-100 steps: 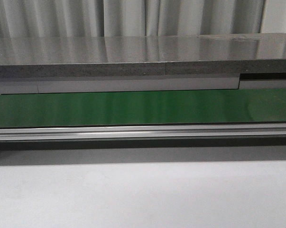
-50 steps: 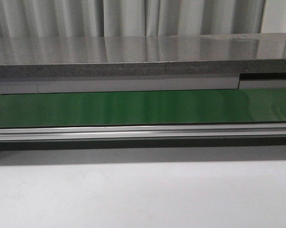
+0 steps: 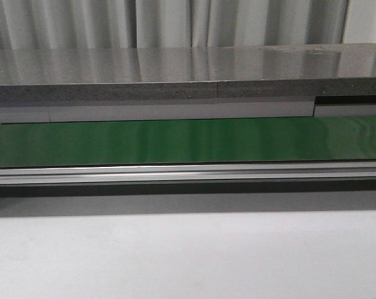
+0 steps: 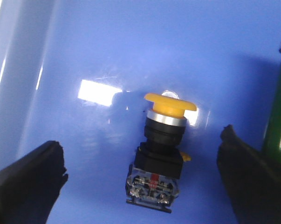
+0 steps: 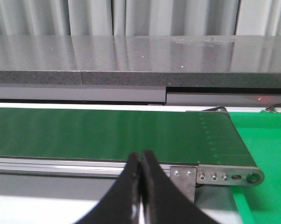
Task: Move button from left to right
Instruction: 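Close the left gripper around the yellow push-button's body, then lift the push-button and carry it over the green conveyor belt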
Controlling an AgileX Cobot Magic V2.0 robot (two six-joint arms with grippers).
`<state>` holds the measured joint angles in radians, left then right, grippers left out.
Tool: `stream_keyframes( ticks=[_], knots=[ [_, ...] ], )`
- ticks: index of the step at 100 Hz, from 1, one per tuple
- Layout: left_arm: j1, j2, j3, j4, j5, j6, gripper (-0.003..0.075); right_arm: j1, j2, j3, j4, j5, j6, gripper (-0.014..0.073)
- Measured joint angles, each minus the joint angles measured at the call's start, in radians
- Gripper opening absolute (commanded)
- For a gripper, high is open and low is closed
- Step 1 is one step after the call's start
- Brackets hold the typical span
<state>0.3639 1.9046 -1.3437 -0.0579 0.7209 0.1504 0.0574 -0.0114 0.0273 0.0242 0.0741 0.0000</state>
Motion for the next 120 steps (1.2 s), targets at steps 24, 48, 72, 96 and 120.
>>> stream_keyframes(
  ticks=[24, 48, 72, 96, 120],
  knots=[
    [0.0, 0.043, -0.008, -0.009, -0.012, 0.0, 0.064, 0.0, 0.0, 0.0, 0.0, 0.0, -0.007, -0.0068],
    [0.0, 0.048, -0.01, -0.012, -0.027, 0.0, 0.064, 0.0, 0.0, 0.0, 0.0, 0.0, -0.007, -0.0068],
    [0.0, 0.092, -0.01, -0.016, -0.031, 0.0, 0.064, 0.0, 0.0, 0.0, 0.0, 0.0, 0.0, -0.0068],
    [0.0, 0.126, -0.014, -0.019, -0.037, 0.0, 0.064, 0.0, 0.0, 0.0, 0.0, 0.0, -0.007, -0.0068],
    [0.0, 0.138, -0.016, -0.019, -0.05, 0.0, 0.059, 0.0, 0.0, 0.0, 0.0, 0.0, 0.0, -0.0068]
  ],
)
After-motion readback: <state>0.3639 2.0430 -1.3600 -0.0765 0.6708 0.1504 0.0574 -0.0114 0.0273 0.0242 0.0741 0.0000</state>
